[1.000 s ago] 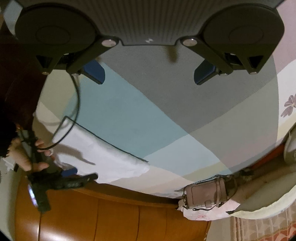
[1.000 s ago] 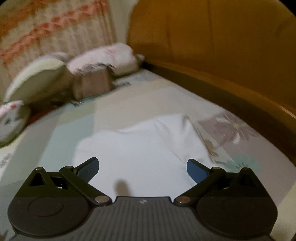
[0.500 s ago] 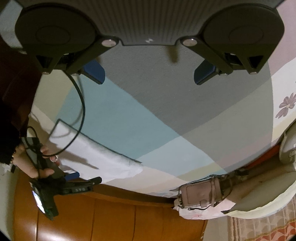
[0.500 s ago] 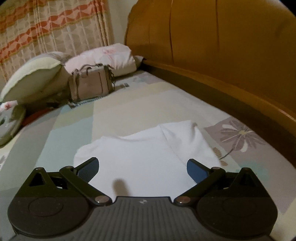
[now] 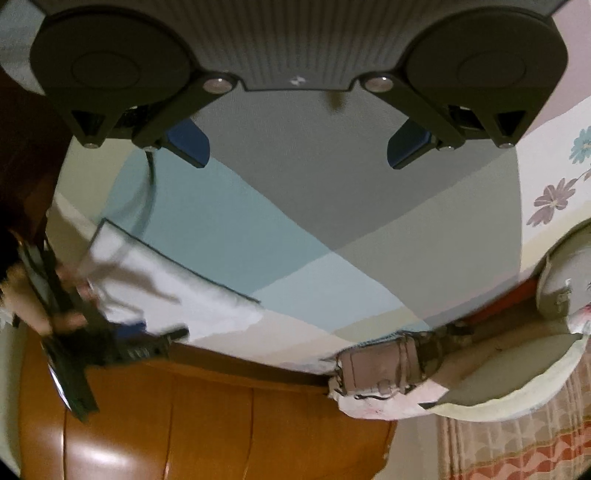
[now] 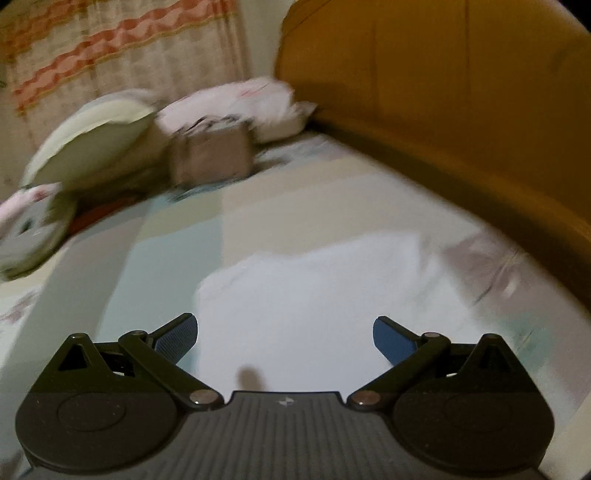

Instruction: Fold clothes

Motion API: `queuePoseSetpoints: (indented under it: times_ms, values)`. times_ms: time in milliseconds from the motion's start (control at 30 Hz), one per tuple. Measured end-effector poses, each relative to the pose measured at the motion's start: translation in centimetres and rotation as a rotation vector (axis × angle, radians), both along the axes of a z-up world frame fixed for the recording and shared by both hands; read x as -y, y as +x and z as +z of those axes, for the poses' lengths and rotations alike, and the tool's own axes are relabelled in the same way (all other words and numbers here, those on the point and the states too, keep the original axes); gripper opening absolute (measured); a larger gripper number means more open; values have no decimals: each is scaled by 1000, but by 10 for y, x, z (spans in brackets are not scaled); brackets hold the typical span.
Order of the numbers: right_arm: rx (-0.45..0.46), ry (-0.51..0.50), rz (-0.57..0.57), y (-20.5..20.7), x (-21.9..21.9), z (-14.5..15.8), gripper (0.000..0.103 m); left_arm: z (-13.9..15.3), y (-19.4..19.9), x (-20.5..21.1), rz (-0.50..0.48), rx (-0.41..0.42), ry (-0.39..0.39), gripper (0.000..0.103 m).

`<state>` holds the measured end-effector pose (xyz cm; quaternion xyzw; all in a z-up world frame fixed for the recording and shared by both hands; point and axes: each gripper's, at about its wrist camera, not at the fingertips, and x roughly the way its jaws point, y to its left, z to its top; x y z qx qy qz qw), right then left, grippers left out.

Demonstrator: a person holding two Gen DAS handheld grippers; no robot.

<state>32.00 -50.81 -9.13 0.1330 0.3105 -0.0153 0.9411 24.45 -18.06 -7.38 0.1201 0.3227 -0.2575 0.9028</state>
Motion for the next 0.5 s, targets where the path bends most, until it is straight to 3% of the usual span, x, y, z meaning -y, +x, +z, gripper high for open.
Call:
queuePoseSetpoints:
  times_ms: [67, 167, 500]
  values:
    - [-45, 41, 23, -7, -7, -11, 103, 5, -2, -5, 11, 6, -32, 102]
    - [-70, 4, 4, -24, -19, -11, 103, 12, -7, -13, 39, 25, -66, 102]
    - [-123, 37, -127, -119, -58, 49, 103, 32, -27, -12, 61, -6, -78, 102]
